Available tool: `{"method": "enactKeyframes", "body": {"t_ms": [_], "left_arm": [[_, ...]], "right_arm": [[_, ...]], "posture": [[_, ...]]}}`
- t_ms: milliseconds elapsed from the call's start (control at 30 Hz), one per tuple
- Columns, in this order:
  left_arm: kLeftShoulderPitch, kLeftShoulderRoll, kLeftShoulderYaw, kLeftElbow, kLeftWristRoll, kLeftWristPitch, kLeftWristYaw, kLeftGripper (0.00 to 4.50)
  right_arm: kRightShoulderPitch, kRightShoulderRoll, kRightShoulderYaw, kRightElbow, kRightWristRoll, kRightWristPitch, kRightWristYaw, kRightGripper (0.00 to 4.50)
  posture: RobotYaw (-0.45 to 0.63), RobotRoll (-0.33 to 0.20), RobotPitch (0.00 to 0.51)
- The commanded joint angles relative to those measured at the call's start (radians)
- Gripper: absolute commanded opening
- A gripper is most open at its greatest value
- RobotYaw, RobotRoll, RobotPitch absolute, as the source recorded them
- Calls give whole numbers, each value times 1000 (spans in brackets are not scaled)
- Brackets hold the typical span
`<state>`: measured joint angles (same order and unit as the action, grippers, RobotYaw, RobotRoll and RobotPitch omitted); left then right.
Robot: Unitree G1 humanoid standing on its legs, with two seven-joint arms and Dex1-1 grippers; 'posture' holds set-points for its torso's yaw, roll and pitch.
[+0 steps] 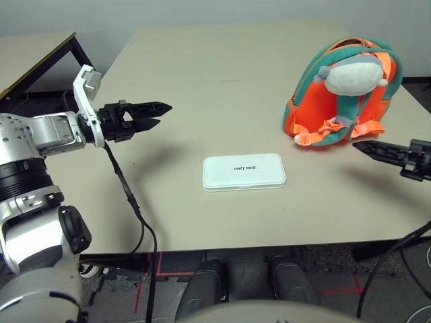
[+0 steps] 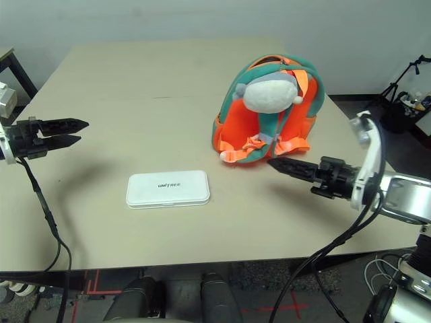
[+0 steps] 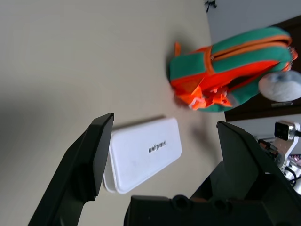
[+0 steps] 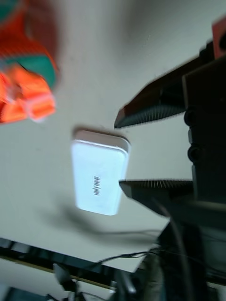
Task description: Put the pencil case into the backpack and zip it.
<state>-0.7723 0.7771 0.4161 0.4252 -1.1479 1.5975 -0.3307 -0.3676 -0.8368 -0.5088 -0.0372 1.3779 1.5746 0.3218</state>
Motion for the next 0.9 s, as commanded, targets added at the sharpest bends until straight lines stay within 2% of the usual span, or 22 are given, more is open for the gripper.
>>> {"method": "enactKeyframes", "body": {"t_ms": [33, 133, 167, 433, 733, 900], "left_arm": [[19, -20, -39, 29, -36, 17, 40, 4500], [23, -39, -67, 47, -63, 17, 60, 4500], [25, -46, -76, 49, -67, 17, 67, 4500], [58, -92, -103, 79, -50, 17, 80, 4500], [69, -119, -143, 120, -21, 17, 66, 4500], [73, -136, -157, 140, 31, 17, 50, 4500]], "right_arm": [[-31, 33, 56, 12, 5, 39, -41, 1127], [-42, 51, 92, 31, -26, 37, -47, 180], [-43, 55, 107, 34, -43, 30, -46, 40], [-61, 101, 191, 40, -160, -5, -25, 40], [-95, 206, 270, 38, -318, -91, -24, 40], [-105, 255, 290, 41, -398, -146, -18, 40]], "posture": [[-66, 0, 80], [-65, 0, 79], [-63, 0, 78], [-56, 0, 79], [-54, 0, 86], [-55, 0, 93]]}}
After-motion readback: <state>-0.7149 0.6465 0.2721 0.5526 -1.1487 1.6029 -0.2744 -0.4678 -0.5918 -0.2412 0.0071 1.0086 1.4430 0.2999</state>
